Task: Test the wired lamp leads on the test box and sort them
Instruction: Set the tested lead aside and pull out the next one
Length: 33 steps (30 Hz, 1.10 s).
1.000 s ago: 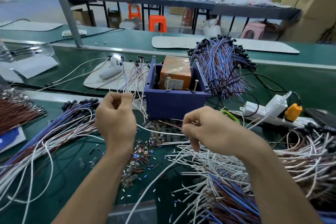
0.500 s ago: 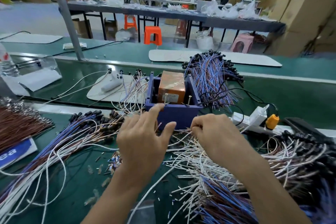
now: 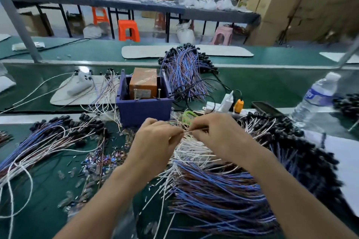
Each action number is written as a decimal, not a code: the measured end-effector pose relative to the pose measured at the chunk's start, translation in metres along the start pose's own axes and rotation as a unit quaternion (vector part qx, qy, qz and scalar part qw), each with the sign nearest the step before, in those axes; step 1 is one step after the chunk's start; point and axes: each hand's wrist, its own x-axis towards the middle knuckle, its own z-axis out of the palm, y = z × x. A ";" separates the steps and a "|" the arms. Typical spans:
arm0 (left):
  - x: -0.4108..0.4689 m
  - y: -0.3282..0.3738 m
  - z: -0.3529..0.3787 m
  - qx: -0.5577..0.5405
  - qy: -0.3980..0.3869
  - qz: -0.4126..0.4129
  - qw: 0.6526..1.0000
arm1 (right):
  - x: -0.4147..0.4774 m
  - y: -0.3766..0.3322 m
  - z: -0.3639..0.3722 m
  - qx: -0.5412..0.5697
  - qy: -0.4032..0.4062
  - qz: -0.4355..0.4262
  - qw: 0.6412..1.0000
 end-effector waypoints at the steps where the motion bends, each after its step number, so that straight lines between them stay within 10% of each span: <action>1: 0.003 0.002 0.002 -0.007 -0.001 -0.011 1.000 | -0.004 0.007 -0.007 0.001 0.002 0.008 1.000; 6: 0.022 0.009 0.017 -0.186 -0.078 -0.163 0.966 | -0.017 0.052 -0.050 -0.009 0.052 0.042 0.998; 12: 0.034 0.035 0.059 -0.091 -0.083 -0.003 0.992 | -0.019 0.109 -0.047 -0.208 0.151 0.009 0.966; 23: 0.037 0.031 0.105 -0.124 -0.177 -0.133 0.967 | -0.022 0.127 -0.024 -0.278 0.048 0.125 0.951; 33: 0.032 0.001 0.062 -0.162 -0.106 -0.208 0.959 | 0.002 0.048 0.060 0.115 0.150 0.128 0.974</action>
